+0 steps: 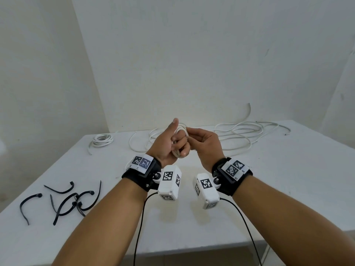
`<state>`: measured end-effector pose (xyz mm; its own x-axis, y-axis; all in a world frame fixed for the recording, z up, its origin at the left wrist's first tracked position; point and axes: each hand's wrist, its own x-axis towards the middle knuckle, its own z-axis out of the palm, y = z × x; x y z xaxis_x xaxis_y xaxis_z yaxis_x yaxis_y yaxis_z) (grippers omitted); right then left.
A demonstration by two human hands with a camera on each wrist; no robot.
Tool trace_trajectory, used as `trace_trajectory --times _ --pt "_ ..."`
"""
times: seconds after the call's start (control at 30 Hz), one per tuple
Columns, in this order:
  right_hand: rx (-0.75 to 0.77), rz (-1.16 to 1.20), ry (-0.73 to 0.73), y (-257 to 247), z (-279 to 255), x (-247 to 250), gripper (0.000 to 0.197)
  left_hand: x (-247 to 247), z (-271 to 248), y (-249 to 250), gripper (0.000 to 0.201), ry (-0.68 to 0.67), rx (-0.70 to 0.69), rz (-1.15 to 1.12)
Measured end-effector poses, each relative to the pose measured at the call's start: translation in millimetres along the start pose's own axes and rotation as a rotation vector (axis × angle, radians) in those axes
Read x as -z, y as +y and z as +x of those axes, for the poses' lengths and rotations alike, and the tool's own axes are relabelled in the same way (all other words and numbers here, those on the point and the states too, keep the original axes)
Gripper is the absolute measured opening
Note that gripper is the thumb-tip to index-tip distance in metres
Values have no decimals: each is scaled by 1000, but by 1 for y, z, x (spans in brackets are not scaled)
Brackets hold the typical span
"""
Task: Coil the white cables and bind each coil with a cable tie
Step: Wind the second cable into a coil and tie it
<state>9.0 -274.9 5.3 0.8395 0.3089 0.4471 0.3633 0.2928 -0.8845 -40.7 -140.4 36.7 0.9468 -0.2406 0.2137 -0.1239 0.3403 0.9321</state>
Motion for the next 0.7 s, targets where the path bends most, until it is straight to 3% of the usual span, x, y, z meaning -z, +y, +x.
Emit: trace_trajectory --times 0.2,0.3,0.4,0.53,0.7 --pt "19 139 -10 -9 -4 -7 27 -1 -5 36 63 -190 84 234" --pt "56 116 1 -18 -5 -9 26 2 -9 42 63 -74 85 396" --pt "101 35 59 -19 -6 -7 28 13 -13 35 68 161 82 605" --pt "191 -290 74 -17 -3 -4 29 15 -13 19 48 374 12 327" --pt "316 -611 90 -10 -4 -6 32 7 -11 15 28 473 47 -126"
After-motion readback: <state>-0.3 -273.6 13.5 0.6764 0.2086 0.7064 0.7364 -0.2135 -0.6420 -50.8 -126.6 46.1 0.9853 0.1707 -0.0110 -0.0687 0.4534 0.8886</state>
